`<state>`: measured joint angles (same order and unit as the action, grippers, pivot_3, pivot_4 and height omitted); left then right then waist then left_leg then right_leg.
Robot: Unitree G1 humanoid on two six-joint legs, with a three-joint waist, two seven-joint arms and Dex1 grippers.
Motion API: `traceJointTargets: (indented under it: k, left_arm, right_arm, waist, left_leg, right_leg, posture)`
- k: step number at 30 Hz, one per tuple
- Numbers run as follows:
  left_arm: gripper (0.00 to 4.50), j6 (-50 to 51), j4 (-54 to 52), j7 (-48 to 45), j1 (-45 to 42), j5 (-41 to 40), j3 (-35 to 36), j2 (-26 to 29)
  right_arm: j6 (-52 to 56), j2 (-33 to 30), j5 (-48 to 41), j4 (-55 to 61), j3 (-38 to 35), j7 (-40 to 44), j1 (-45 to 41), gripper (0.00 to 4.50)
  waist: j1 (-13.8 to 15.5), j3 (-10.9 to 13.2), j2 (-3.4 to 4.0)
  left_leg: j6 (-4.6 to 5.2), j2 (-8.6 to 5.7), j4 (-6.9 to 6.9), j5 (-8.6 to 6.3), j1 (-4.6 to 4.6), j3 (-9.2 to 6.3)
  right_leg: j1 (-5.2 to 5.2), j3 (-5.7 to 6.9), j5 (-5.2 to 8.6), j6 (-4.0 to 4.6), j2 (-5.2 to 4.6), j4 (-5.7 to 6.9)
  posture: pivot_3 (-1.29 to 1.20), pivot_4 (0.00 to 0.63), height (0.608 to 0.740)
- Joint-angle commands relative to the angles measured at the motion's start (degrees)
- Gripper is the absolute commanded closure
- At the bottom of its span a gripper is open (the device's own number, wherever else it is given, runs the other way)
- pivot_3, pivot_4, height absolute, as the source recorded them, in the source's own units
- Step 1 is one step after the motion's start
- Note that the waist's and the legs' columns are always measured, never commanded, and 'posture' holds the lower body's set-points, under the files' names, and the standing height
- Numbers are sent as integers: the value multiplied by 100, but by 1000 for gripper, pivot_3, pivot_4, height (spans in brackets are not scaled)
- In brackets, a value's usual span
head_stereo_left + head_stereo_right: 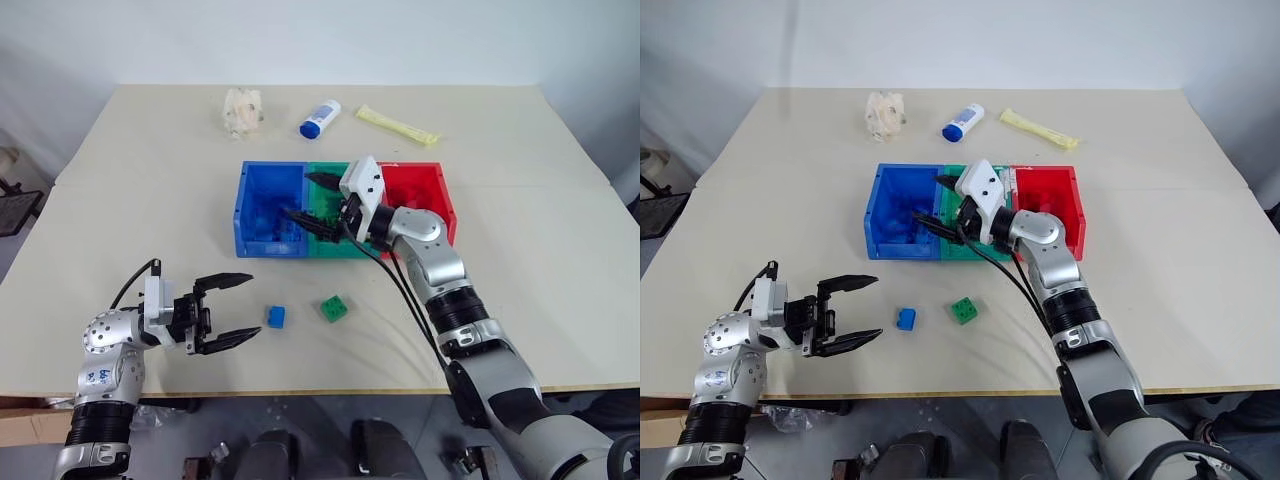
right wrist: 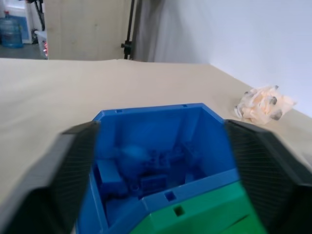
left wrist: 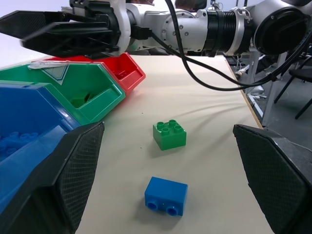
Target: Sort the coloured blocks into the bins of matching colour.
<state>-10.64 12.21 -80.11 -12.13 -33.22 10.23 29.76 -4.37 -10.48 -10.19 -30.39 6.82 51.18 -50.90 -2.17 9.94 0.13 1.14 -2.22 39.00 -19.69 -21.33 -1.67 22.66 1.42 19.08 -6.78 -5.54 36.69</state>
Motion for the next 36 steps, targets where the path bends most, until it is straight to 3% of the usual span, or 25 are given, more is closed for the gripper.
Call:
traceJointTargets:
  k: [1, 6, 10, 20, 29, 36]
  left_arm:
    - [0, -88, -61, 26, -11, 9, 19, -41]
    - [0, -91, -75, 41, -12, 15, 0, -86]
    - [0, -75, -109, 87, 38, 40, -3, -92]
    - [0, -224, -499, 1444, 708, 687, 364, 41]
    - [0, -231, -840, 1446, 1842, 515, 884, 602]
    - [0, -81, -1228, 1446, 2316, 434, 1018, 729]
  right_arm:
    - [147, -200, -115, 461, -42, 238, 147, 47]
    - [690, -721, -362, 1398, 21, 879, 648, 47]
    - [1201, -1499, -633, 2302, -29, 1482, 1327, 47]
    - [2071, -3211, -1643, 3863, -1058, 2135, 3263, 47]
    - [2355, -3919, -1869, 3816, -1668, 2215, 3957, 47]
    - [2105, -3895, -1843, 3597, -1718, 2251, 3882, 47]
  waist:
    - [8, 0, 0]
    - [40, 0, 0]
    - [68, 0, 0]
    - [81, 1, -1]
    - [74, 3, 0]
    - [121, 4, 3]
  left_leg:
    - [0, 0, 0, 0, 0, 0]
    - [0, 0, -2, 0, -1, 0]
    - [3, 0, -1, -2, -2, -4]
    - [1, 8, -13, -2, 2, 0]
    - [2, 11, -23, -2, 5, 3]
    - [5, 10, -31, -3, 5, 3]
  right_leg:
    - [0, -1, 0, 0, -1, 0]
    - [0, -2, 0, 0, 0, -3]
    - [-8, 0, 0, 0, -1, -21]
    - [-18, -4, 0, 0, 1, -71]
    - [-22, -13, 1, 2, -1, -84]
    - [-28, -15, 2, 3, -5, -103]
  posture:
    - [0, 150, 740]
    - [0, 150, 740]
    - [0, 150, 740]
    - [0, 150, 740]
    - [0, 150, 740]
    - [0, 150, 740]
